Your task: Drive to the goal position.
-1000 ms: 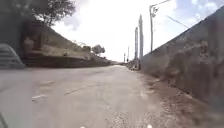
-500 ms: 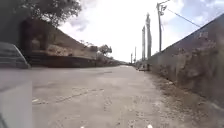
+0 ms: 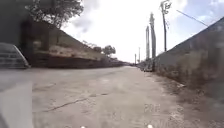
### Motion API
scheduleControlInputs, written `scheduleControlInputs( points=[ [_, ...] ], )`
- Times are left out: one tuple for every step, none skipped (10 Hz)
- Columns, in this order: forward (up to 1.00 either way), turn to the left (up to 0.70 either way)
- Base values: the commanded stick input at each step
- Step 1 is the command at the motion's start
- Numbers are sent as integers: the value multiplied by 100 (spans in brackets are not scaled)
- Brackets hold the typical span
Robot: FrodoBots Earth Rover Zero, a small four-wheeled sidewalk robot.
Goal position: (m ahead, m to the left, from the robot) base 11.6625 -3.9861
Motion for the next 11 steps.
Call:
scheduleControlInputs(
  points=[
    [70,-1],
    [70,-16],
    [70,-23],
    [70,-24],
    [70,-13],
    [70,-3],
    [70,0],
    [70,0],
    [70,0],
    [70,0],
    [70,0]
  ],
)
